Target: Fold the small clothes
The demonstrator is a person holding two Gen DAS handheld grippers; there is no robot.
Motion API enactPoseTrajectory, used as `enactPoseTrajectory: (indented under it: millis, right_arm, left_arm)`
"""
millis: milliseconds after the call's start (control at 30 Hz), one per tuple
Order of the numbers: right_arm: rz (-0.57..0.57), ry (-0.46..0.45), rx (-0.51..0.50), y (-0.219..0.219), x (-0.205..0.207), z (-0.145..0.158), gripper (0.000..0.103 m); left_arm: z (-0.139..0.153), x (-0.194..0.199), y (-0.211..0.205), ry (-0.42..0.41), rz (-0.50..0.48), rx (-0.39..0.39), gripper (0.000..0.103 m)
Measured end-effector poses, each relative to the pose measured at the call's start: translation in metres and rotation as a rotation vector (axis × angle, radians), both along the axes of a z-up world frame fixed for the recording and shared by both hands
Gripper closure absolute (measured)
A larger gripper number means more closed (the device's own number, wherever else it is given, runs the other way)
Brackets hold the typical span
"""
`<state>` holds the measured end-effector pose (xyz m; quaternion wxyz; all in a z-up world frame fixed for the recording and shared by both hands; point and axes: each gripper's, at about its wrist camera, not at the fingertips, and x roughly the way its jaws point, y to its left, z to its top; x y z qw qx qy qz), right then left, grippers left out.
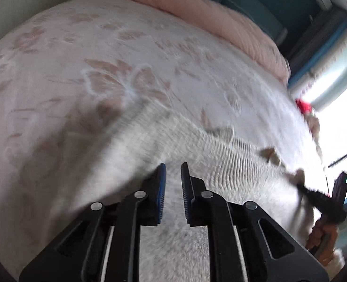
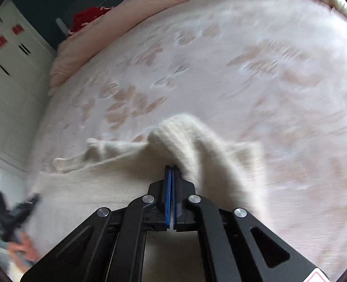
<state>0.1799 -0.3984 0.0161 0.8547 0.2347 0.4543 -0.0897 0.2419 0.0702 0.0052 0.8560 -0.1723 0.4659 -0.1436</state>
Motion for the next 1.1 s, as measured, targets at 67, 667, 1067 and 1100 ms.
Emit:
enactPoseTrajectory:
  millis: [67, 667, 1067, 1100]
  right_arm:
    - [-0.019, -0.035, -0.07, -0.003, -0.006, 0.018, 0.079]
    - [-0.112, 0.036, -0.022, -0.046, 0.016, -0.017, 0.096]
    - [0.123, -0.114, -0.082, 0.058, -0.013, 0.057, 0.087]
    - [0.185, -0.089, -0.073, 0.081, -0.01, 0.047, 0.09]
  left_arm:
    - [0.017, -0.002, 0.009, -0.056, 0.071, 0.024, 0.07]
    - [-0.008, 0.058, 0.011, 0.06, 0.112, 0.251, 0.093]
    - [0.055, -0.011, -0.022, -0.083, 0.058, 0.16, 0.088]
    - [0.054, -0.014, -0.035, -0.068, 0.025, 0.147, 0.087]
